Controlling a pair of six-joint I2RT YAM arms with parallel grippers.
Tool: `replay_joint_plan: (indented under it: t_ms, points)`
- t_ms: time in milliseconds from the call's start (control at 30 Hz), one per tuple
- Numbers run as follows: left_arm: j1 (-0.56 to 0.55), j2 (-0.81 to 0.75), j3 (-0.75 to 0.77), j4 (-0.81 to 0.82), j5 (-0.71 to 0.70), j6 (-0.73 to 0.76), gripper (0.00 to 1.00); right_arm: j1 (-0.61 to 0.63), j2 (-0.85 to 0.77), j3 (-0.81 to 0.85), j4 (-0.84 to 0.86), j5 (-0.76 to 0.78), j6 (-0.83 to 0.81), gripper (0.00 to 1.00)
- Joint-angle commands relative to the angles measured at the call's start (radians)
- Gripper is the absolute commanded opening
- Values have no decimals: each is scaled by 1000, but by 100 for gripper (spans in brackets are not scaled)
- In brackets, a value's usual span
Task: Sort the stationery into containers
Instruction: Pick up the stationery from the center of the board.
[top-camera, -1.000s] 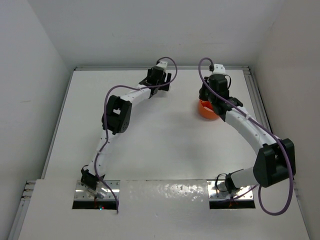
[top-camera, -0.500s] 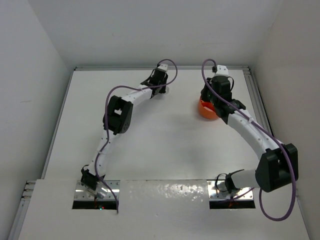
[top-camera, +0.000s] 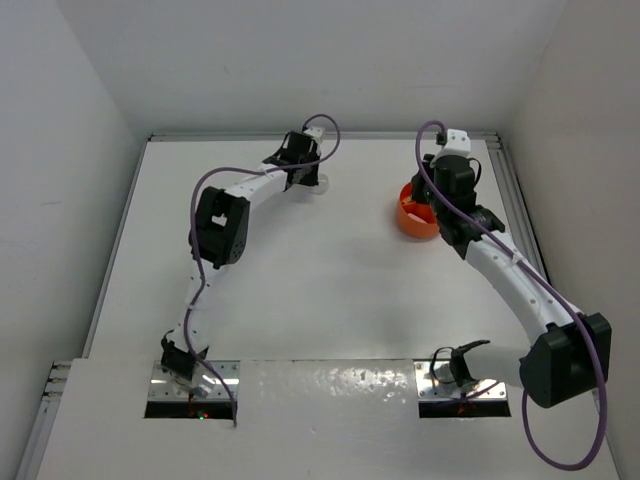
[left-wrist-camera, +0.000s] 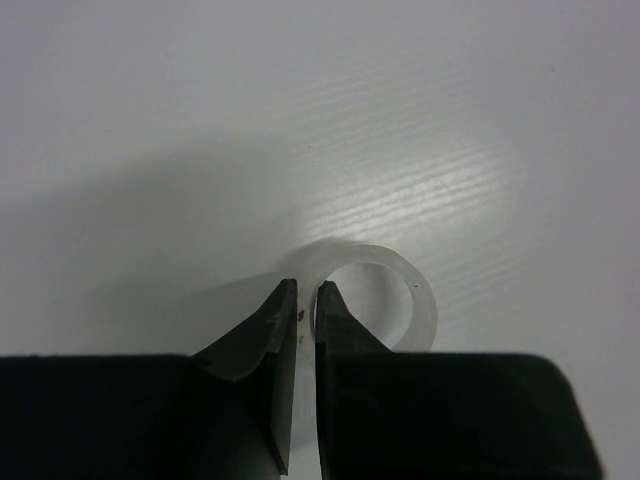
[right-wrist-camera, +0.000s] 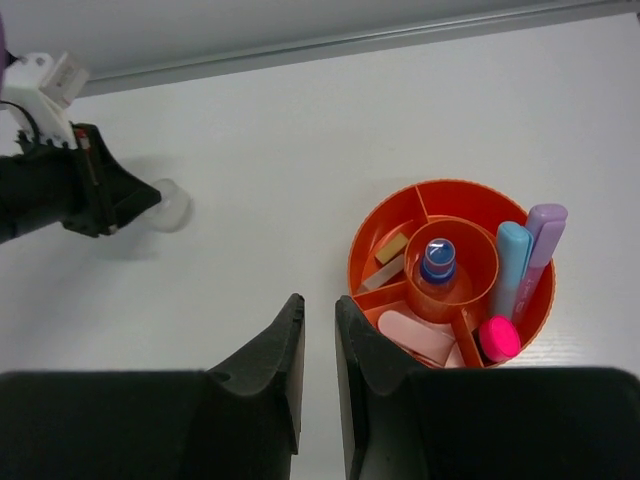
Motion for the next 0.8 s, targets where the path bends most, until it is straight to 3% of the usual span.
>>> replay_joint_plan:
  t_ms: [0,133,300,433,467,567,600,767]
  points:
    - [26,-176,-32,19,148,90,0,2,-39,5,20,-4,-53,18]
    - [40,-244,-34,-53,266,202,0,3,-55,22,20,-18,-112,19]
    - [46,-373,-104,-43,462,403,0,-6,-71,68,4,-114,-157,30]
    - [18,-483,-175,39,533,460,0,-15,-73,129,-23,-320,-201,49]
    - [11,-496,-199,55,546,460,0,-15,-67,142,-34,-402,-214,59]
    - [-15,-561,-271,128,612,490,0,-15,-27,179,-59,-460,-205,74]
    - [-18,-577,-290,153,642,518,0,-15,-16,188,-69,-470,-202,84]
    - [-40,-669,-377,210,667,564,0,-21,5,226,-69,-495,-200,87]
